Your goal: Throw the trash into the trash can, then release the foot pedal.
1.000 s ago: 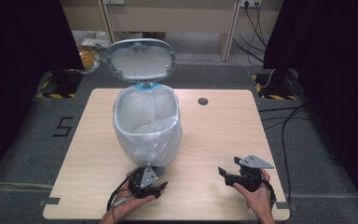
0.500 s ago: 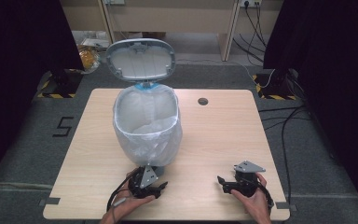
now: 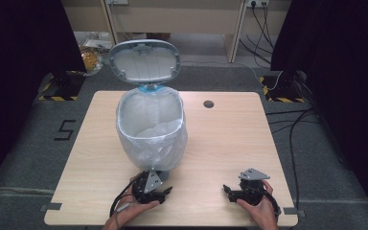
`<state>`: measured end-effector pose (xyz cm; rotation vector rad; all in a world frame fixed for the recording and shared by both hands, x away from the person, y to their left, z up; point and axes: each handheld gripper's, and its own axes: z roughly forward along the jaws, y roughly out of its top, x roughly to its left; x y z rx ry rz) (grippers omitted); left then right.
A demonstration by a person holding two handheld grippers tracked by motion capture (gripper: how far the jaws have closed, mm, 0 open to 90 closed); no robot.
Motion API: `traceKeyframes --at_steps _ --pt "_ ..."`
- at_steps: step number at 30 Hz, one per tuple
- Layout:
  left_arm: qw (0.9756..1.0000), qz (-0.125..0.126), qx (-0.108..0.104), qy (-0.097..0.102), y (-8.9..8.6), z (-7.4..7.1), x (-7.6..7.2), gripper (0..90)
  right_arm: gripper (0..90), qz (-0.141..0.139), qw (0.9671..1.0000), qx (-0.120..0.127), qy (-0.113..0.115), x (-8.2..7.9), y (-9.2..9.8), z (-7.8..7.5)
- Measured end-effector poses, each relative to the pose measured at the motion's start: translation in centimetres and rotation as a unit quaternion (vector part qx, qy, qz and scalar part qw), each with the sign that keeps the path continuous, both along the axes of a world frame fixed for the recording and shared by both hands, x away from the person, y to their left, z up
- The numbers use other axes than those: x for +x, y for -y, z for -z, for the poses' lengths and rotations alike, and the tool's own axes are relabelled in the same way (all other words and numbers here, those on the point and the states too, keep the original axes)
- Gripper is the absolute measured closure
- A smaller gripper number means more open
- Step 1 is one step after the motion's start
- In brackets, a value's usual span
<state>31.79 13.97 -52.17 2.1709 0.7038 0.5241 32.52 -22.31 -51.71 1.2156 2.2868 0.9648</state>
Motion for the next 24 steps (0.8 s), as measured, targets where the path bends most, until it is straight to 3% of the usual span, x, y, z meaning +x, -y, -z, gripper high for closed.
traceKeyframes --at_steps 24 --pt "0.9999 0.0 0.005 0.009 0.08 0.0 -0.14 30.0 13.5 0.0 1.0 0.0 0.0 0.05 -0.02 0.01"
